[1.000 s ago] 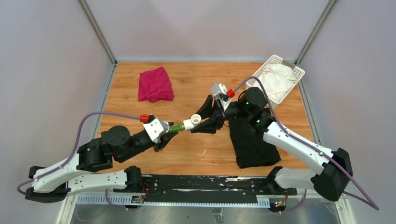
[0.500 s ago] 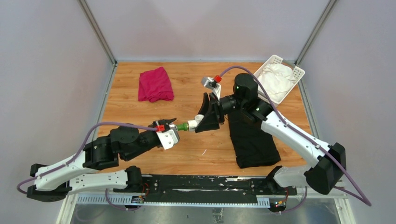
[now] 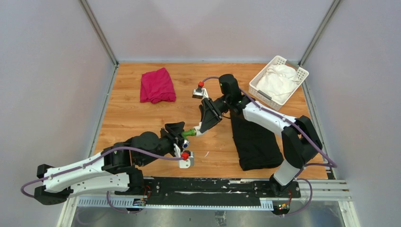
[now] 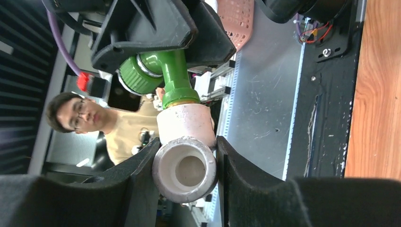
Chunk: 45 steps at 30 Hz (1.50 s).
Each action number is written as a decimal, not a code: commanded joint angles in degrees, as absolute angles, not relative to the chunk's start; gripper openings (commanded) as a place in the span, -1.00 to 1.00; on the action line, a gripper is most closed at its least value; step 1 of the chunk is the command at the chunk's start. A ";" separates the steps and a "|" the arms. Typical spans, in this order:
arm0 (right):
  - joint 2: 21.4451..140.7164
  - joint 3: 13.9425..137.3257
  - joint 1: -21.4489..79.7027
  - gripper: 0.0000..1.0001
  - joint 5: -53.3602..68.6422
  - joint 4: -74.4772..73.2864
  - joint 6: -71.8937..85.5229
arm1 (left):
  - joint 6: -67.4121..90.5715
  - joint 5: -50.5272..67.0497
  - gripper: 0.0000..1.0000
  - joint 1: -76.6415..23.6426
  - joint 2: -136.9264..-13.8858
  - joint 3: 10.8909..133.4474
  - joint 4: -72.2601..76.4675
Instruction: Install the water faucets
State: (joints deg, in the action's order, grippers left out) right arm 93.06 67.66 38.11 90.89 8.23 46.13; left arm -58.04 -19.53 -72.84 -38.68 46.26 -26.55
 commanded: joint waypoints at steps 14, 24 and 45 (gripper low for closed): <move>101.38 61.67 40.41 -1.00 83.16 37.62 79.07 | -96.48 -27.00 -1.00 -73.48 -43.30 29.62 -8.87; 112.46 57.24 39.69 0.47 78.18 91.16 120.87 | -90.04 -25.11 -1.00 -73.48 -42.39 30.47 -6.13; 108.49 43.47 33.15 0.98 76.91 89.07 111.35 | -75.80 -26.00 -1.00 -73.48 -33.79 32.78 -3.09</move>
